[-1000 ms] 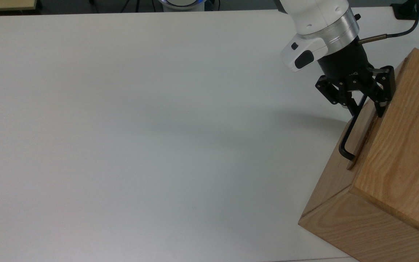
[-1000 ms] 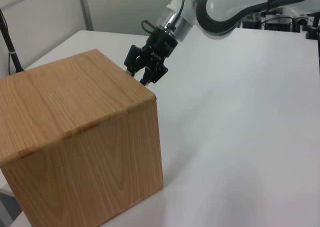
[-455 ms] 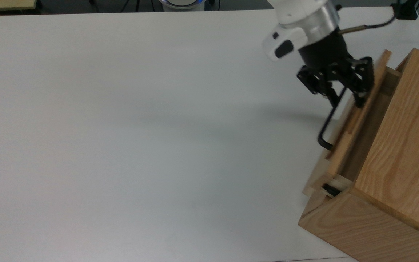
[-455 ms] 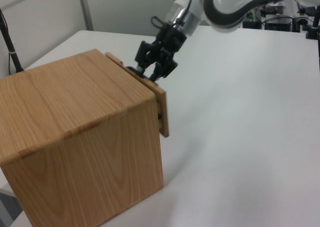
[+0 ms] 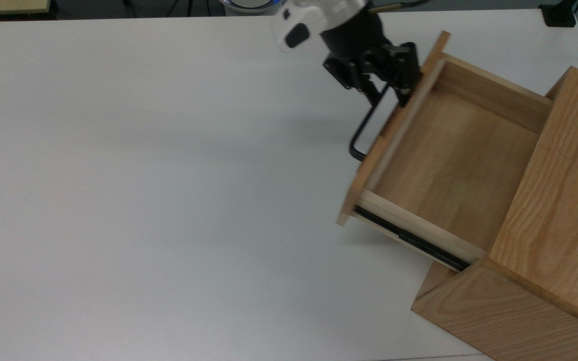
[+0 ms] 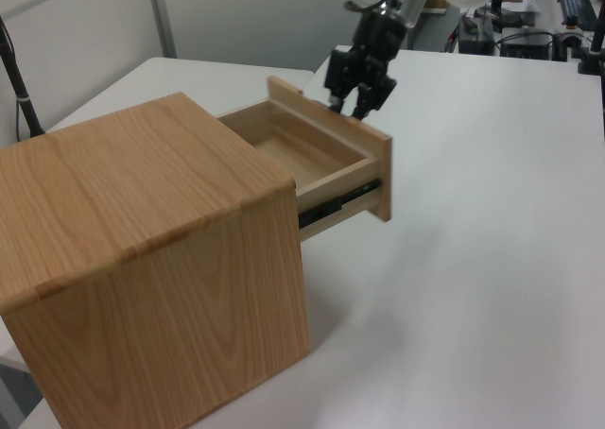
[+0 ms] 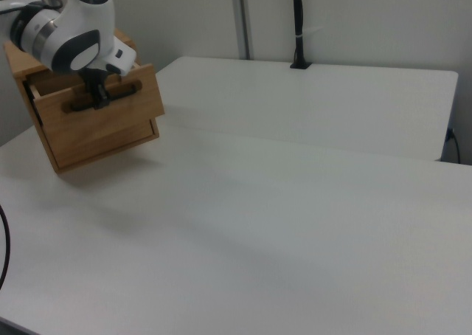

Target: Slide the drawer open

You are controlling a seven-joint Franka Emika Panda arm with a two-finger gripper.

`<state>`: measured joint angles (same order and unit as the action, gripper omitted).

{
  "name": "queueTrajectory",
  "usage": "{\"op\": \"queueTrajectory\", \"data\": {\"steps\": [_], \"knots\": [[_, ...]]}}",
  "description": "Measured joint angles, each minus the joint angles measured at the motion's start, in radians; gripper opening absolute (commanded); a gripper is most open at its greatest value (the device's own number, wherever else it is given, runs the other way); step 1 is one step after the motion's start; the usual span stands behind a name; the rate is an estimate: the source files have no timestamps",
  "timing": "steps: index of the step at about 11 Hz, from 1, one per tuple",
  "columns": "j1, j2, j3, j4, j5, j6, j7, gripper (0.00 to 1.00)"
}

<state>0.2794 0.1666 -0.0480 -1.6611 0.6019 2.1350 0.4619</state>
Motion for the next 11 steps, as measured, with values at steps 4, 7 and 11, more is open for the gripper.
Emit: {"op": "queueTrajectory", "data": {"steps": [4, 7, 11], "knots": [[-0.089, -0.102, -0.034, -0.099, 0.004, -0.139, -0.125, 0.15], [-0.099, -0.112, -0.058, -0.111, -0.006, -0.168, -0.159, 1.0], [-0.117, -0.124, -0.087, -0.095, -0.175, -0.253, -0.184, 1.0]]}}
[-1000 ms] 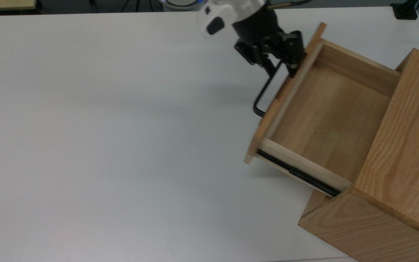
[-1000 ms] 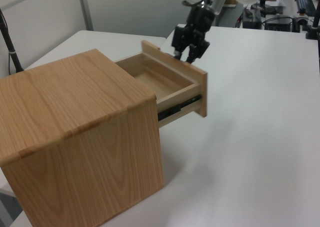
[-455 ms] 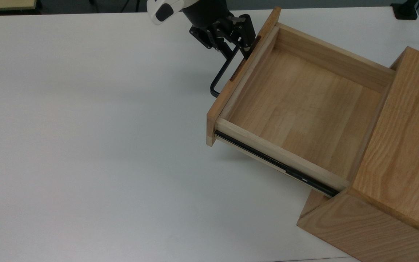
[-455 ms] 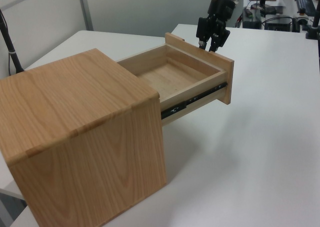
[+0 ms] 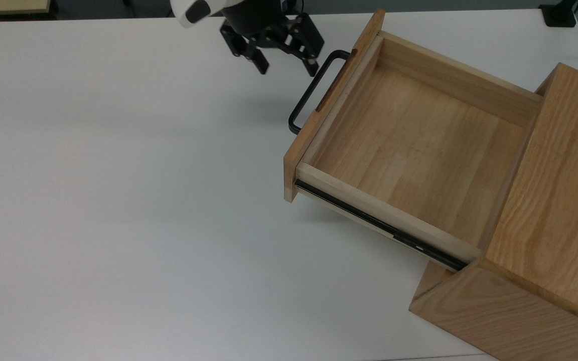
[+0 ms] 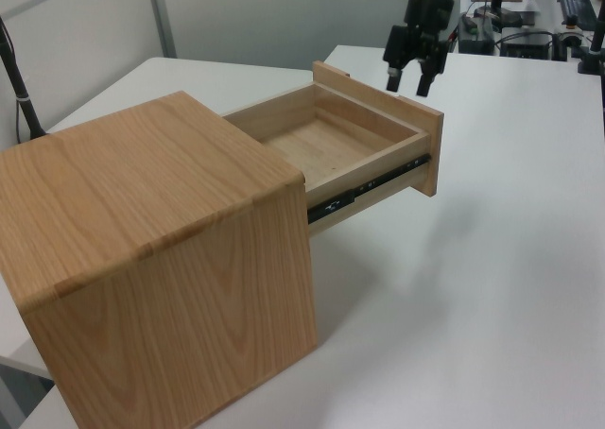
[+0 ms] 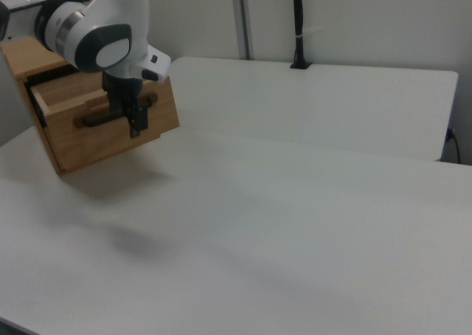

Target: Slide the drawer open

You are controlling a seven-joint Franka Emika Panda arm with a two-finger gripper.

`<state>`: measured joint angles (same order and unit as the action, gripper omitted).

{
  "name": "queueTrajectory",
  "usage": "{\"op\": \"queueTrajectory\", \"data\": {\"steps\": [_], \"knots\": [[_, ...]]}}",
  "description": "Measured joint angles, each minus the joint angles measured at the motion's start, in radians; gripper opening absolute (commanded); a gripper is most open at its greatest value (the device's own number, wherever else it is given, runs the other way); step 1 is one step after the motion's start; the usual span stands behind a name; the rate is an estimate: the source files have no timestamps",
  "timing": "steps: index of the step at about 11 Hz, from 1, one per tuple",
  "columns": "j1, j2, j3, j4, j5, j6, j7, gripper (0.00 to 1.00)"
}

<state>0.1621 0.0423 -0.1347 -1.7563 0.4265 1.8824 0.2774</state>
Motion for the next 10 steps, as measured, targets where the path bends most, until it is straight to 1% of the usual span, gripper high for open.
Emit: {"op": "queueTrajectory", "data": {"steps": [2, 4, 6, 7, 9, 10], "knots": [[-0.002, -0.016, -0.001, 0.042, -0.115, -0.078, -0.021, 1.0], [-0.018, -0.036, -0.002, 0.081, -0.24, -0.17, -0.111, 1.0], [-0.059, -0.044, -0.004, 0.128, -0.373, -0.236, -0.218, 1.0], [-0.078, -0.044, -0.003, 0.139, -0.409, -0.243, -0.262, 1.0], [-0.088, -0.042, -0.003, 0.139, -0.478, -0.243, -0.289, 1.0], [-0.088, -0.041, -0.002, 0.139, -0.491, -0.243, -0.289, 1.0]]}}
